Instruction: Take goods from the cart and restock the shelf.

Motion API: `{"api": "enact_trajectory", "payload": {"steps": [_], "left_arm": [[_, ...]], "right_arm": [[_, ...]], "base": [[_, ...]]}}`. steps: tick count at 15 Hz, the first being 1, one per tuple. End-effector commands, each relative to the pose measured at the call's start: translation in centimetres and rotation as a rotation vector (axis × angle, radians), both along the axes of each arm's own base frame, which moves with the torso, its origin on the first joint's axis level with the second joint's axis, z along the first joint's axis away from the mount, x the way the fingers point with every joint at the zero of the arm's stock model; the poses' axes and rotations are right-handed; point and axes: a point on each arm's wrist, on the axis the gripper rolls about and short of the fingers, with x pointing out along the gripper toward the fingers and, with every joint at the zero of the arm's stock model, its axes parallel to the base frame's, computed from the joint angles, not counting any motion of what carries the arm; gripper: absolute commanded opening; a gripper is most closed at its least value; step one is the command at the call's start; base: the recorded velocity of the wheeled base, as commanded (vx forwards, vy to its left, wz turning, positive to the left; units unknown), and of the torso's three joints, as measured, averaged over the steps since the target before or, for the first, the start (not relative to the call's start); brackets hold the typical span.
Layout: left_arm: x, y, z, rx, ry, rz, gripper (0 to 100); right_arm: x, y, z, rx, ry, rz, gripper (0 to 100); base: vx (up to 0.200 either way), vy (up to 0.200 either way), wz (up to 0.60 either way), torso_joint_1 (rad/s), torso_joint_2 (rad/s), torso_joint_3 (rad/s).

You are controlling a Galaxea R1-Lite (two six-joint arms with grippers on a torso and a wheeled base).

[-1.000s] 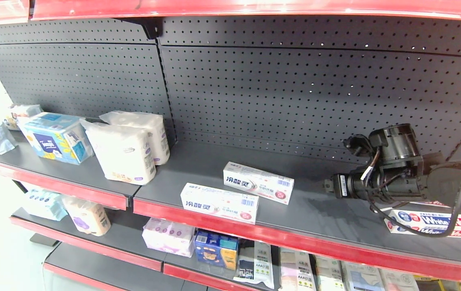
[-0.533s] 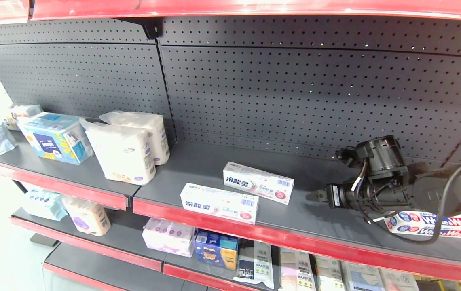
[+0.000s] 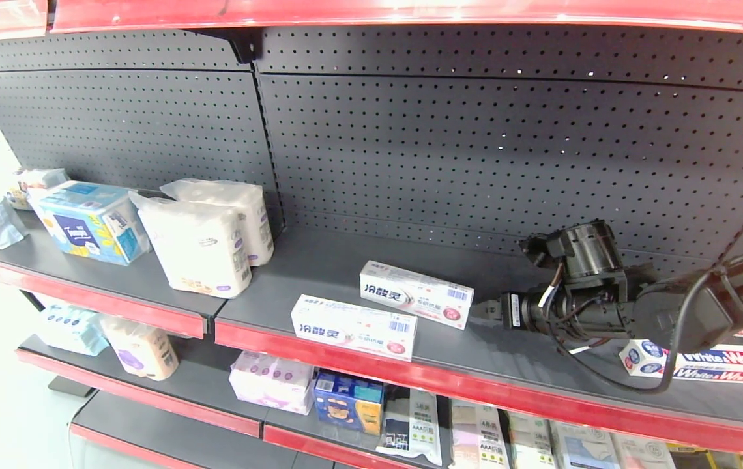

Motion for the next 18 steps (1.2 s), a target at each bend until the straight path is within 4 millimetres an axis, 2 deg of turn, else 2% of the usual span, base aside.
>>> {"api": "enact_trajectory", "payload": {"steps": [1,18], "left_arm": [[0.0,0.0,0.0,0.0,0.0,0.001,100],[0.0,0.0,0.0,0.0,0.0,0.001,100]], "right_arm": [[0.34,0.34,-0.63,-0.009,0.012,0.001,100],[1.15,0.97,-0.47,-0.001,-0.005,0.006,100]], "base": [[0.0,0.0,0.0,0.0,0.0,0.0],[0.0,0.0,0.0,0.0,0.0,0.0]]}}
